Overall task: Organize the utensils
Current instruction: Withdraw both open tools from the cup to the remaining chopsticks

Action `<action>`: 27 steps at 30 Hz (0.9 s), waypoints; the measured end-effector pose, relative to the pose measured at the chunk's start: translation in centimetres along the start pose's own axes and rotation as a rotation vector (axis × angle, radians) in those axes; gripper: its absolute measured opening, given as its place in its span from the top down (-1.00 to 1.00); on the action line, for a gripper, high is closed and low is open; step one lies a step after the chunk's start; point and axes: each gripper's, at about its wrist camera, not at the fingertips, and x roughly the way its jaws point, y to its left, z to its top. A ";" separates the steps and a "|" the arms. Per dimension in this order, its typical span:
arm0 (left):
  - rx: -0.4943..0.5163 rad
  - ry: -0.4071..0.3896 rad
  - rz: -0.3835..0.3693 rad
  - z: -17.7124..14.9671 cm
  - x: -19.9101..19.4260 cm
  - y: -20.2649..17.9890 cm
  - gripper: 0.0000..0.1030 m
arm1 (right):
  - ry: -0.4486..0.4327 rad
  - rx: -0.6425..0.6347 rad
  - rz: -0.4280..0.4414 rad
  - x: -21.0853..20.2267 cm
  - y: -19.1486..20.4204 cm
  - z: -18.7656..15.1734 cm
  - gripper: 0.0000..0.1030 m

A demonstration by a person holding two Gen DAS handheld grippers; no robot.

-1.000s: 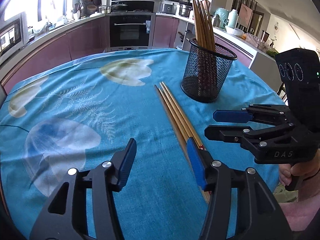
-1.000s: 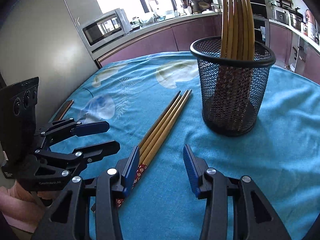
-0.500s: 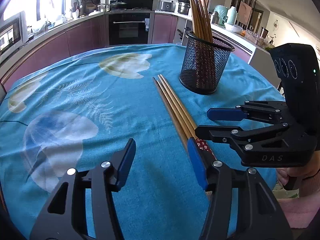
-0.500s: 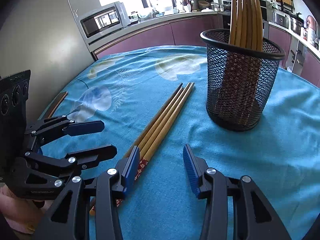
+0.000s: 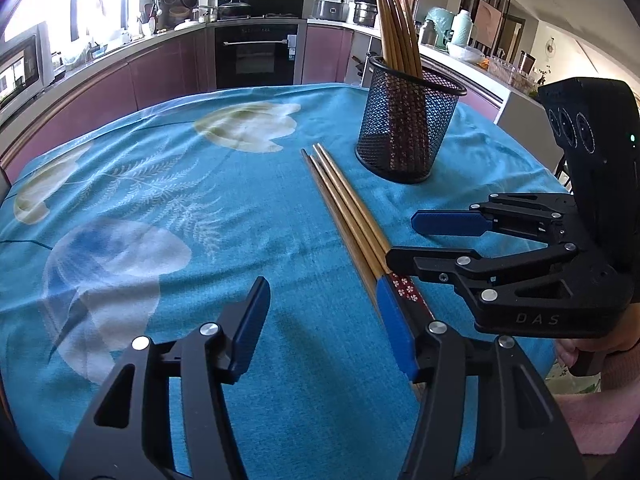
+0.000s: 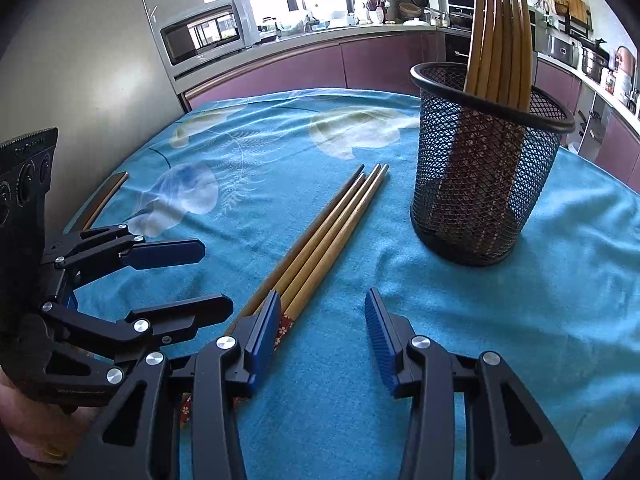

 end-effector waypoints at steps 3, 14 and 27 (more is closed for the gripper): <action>0.004 0.003 0.000 0.1 0.1 -0.2 -0.08 | 0.007 -0.003 -0.011 0.0 -0.2 0.0 0.29; 0.016 0.019 0.002 0.4 1.2 -0.6 -0.06 | 0.008 0.003 -0.011 -0.2 -0.4 -0.1 0.36; 0.036 0.038 0.031 1.1 2.1 -0.9 0.11 | 0.009 -0.001 -0.022 -0.1 -0.5 0.1 0.39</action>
